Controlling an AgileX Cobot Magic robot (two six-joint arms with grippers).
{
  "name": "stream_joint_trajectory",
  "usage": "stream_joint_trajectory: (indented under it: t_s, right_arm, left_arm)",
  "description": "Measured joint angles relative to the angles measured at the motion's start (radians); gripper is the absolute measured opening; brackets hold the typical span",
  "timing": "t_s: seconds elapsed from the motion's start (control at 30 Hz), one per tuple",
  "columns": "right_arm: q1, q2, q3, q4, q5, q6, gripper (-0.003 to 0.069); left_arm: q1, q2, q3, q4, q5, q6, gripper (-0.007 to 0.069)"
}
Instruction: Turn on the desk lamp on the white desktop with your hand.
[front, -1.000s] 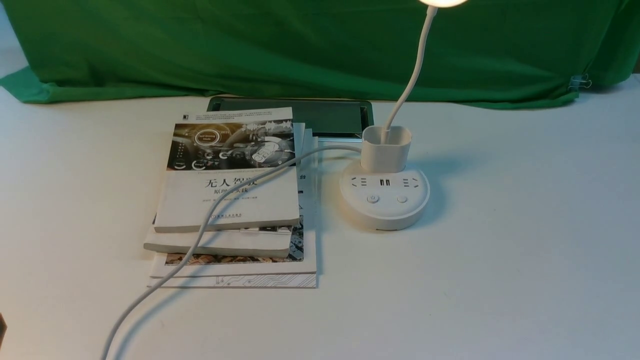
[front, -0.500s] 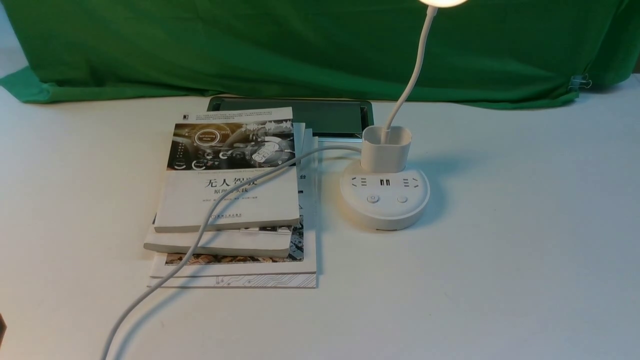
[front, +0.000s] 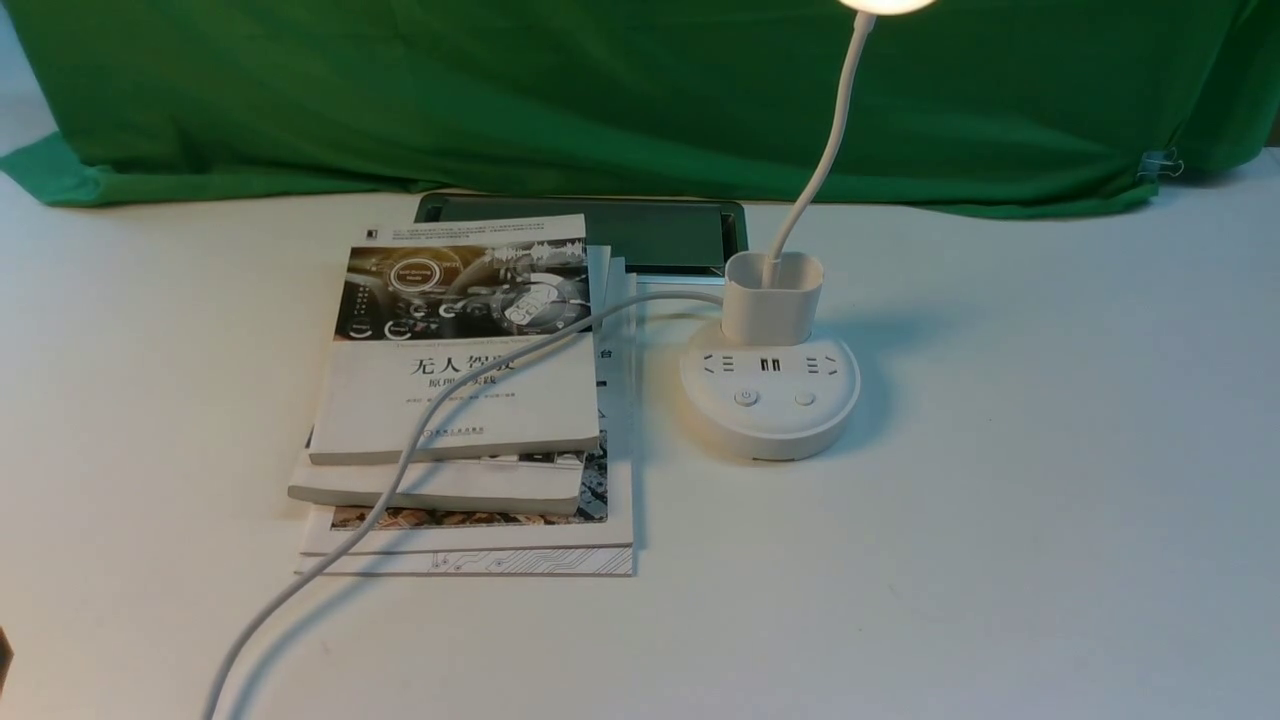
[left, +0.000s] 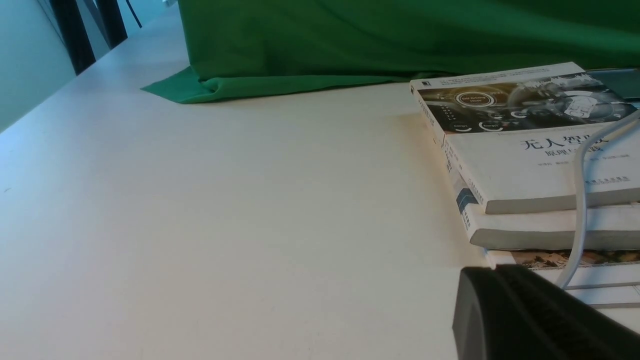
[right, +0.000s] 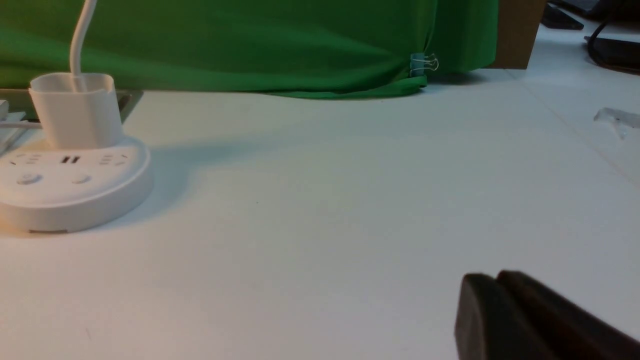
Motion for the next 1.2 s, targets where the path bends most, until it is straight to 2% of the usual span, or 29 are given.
stream_joint_trajectory:
  t_s: [0.5, 1.2]
  right_arm:
    - [0.000, 0.000, 0.000, 0.000, 0.000, 0.001, 0.0099]
    - [0.000, 0.000, 0.000, 0.000, 0.000, 0.001, 0.0175]
  left_arm:
    - [0.000, 0.000, 0.000, 0.000, 0.000, 0.000, 0.0021]
    - [0.000, 0.000, 0.000, 0.000, 0.000, 0.000, 0.0021]
